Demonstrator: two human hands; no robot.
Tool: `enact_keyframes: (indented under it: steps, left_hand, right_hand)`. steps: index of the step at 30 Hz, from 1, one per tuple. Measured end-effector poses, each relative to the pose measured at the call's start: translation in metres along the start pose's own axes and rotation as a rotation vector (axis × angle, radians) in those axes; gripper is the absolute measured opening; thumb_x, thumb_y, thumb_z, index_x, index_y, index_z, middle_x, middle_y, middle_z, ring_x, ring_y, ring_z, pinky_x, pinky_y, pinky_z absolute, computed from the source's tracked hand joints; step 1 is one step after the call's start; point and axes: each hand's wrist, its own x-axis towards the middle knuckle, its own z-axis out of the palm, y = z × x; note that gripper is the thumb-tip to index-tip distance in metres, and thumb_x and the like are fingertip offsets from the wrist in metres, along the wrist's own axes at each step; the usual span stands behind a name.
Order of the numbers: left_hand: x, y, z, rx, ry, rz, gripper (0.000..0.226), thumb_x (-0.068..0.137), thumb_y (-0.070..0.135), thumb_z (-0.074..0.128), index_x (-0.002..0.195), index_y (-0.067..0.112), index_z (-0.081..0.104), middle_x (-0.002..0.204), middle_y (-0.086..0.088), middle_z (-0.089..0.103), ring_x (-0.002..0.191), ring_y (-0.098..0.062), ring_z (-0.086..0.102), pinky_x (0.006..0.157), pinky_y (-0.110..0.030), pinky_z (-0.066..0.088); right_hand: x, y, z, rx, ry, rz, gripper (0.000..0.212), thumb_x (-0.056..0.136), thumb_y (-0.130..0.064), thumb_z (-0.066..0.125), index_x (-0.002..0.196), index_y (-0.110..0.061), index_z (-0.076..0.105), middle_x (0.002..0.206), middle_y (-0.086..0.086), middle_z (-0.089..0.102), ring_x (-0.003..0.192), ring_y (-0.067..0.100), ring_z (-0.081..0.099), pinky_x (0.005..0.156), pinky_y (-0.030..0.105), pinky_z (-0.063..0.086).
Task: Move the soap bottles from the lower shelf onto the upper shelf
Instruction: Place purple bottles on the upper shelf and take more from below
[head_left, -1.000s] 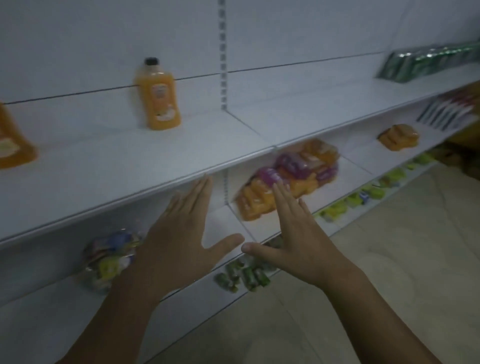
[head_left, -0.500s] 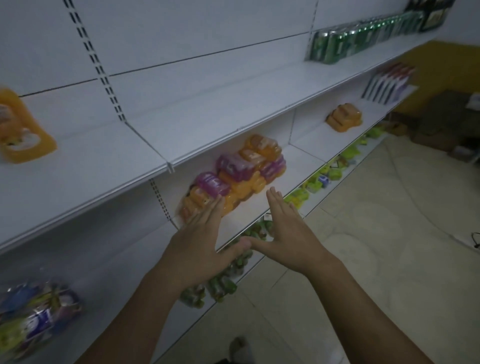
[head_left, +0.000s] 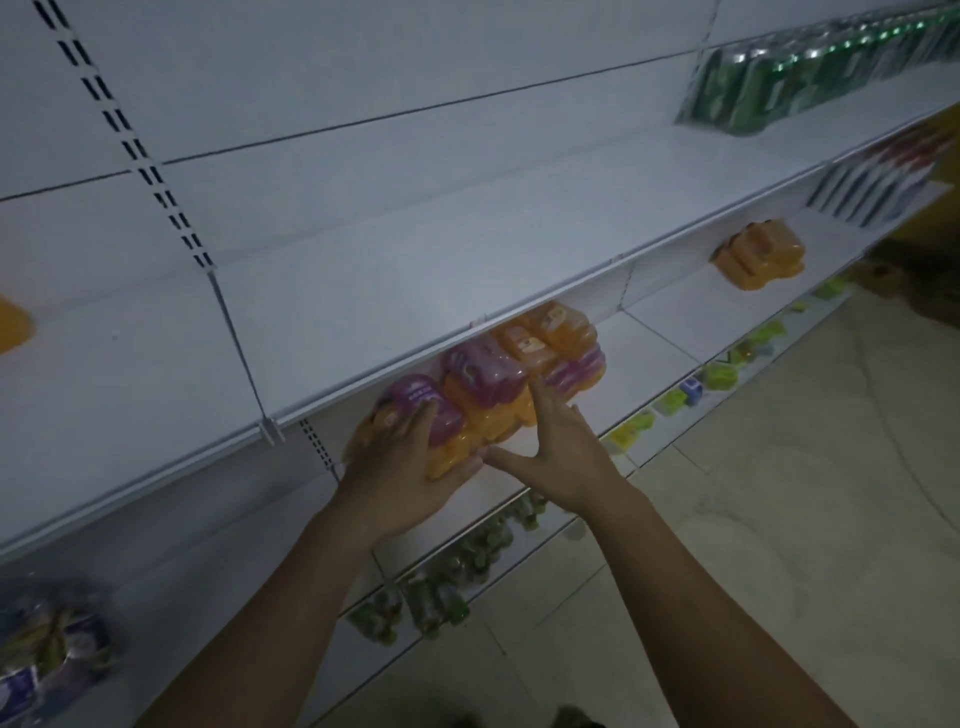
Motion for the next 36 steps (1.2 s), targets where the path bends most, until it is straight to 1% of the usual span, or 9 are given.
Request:
enact_keyframes:
  steps: [5, 9, 11, 13, 18, 23, 30, 32, 36]
  left_hand:
    - [0.054, -0.009, 0.017, -0.015, 0.063, -0.147, 0.096, 0.069, 0.101, 0.037, 0.143, 0.04, 0.043, 0.146, 0.006, 0.055, 0.131, -0.021, 0.055, 0.105, -0.046, 0.051]
    - [0.101, 0.002, 0.034, -0.177, 0.052, -0.3, 0.076, 0.077, 0.086, 0.041, 0.117, 0.026, 0.065, 0.11, 0.006, 0.073, 0.101, -0.018, 0.069, 0.091, -0.038, 0.057]
    - [0.135, -0.002, 0.052, -0.309, 0.052, -0.373, 0.087, 0.074, 0.085, 0.03, 0.109, 0.017, 0.071, 0.101, -0.004, 0.075, 0.093, -0.022, 0.071, 0.091, -0.044, 0.058]
    - [0.166, -0.01, 0.071, -0.416, 0.061, -0.496, 0.095, 0.069, 0.088, 0.024, 0.113, 0.019, 0.072, 0.109, -0.01, 0.074, 0.098, -0.028, 0.07, 0.097, -0.05, 0.056]
    - [0.192, 0.023, 0.088, -0.77, 0.152, -0.777, 0.046, 0.103, 0.052, 0.042, 0.144, 0.031, 0.045, 0.141, -0.004, 0.057, 0.123, -0.031, 0.058, 0.111, -0.045, 0.047]
    - [0.221, 0.004, 0.13, -1.099, 0.168, -0.929, 0.039, 0.105, 0.042, 0.044, 0.135, 0.02, 0.054, 0.125, -0.009, 0.065, 0.112, -0.03, 0.064, 0.086, -0.042, 0.059]
    - [0.221, 0.018, 0.126, -1.423, 0.314, -0.933, 0.031, 0.108, 0.02, 0.046, 0.135, 0.009, 0.056, 0.118, -0.012, 0.068, 0.122, -0.033, 0.063, 0.101, -0.039, 0.055]
    - [0.209, 0.028, 0.118, -1.467, 0.345, -0.884, 0.033, 0.109, 0.008, 0.043, 0.141, 0.004, 0.049, 0.111, -0.011, 0.064, 0.132, -0.037, 0.056, 0.095, -0.03, 0.056]
    - [0.178, 0.034, 0.11, -1.518, 0.315, -0.815, 0.03, 0.102, 0.014, 0.062, 0.13, 0.005, 0.059, 0.114, -0.015, 0.072, 0.104, -0.031, 0.071, 0.082, -0.047, 0.062]
  right_hand:
    - [0.069, 0.04, 0.017, 0.003, -0.01, 0.059, 0.102, 0.065, -0.095, 0.059, 0.148, -0.039, 0.039, 0.14, -0.008, 0.059, 0.124, 0.018, 0.06, 0.099, 0.044, 0.055]
    - [0.131, 0.09, 0.051, -0.08, -0.109, 0.145, 0.103, 0.056, -0.099, 0.056, 0.132, -0.028, 0.056, 0.12, 0.001, 0.068, 0.105, 0.026, 0.069, 0.083, 0.046, 0.062]
    - [0.148, 0.085, 0.051, -0.075, -0.17, 0.165, 0.089, 0.064, -0.089, 0.063, 0.122, -0.022, 0.064, 0.11, 0.003, 0.071, 0.096, 0.027, 0.071, 0.08, 0.042, 0.062]
    - [0.162, 0.082, 0.049, -0.003, -0.239, 0.187, 0.065, 0.078, -0.063, 0.075, 0.12, -0.014, 0.066, 0.109, 0.006, 0.07, 0.099, 0.028, 0.069, 0.088, 0.041, 0.059]
    - [0.198, 0.103, 0.069, 0.052, -0.34, 0.196, 0.048, 0.085, -0.04, 0.08, 0.12, -0.01, 0.066, 0.108, 0.01, 0.069, 0.104, 0.028, 0.067, 0.097, 0.04, 0.056]
    - [0.21, 0.111, 0.085, 0.077, -0.358, 0.242, 0.038, 0.092, -0.036, 0.073, 0.112, -0.005, 0.066, 0.102, 0.012, 0.068, 0.098, 0.029, 0.068, 0.088, 0.039, 0.058]
    - [0.202, 0.094, 0.07, 0.226, -0.195, 0.225, 0.022, 0.098, -0.038, 0.064, 0.095, -0.019, 0.054, 0.095, 0.001, 0.062, 0.091, 0.02, 0.06, 0.084, 0.031, 0.046]
    - [0.196, 0.089, 0.055, 0.252, -0.138, 0.204, 0.025, 0.096, -0.041, 0.066, 0.095, -0.018, 0.057, 0.09, 0.0, 0.061, 0.085, 0.02, 0.058, 0.079, 0.029, 0.043]
    - [0.171, 0.1, 0.047, 0.458, -0.157, 0.233, 0.037, 0.086, -0.039, 0.069, 0.078, -0.004, 0.063, 0.072, 0.017, 0.068, 0.074, 0.031, 0.067, 0.063, 0.032, 0.046]
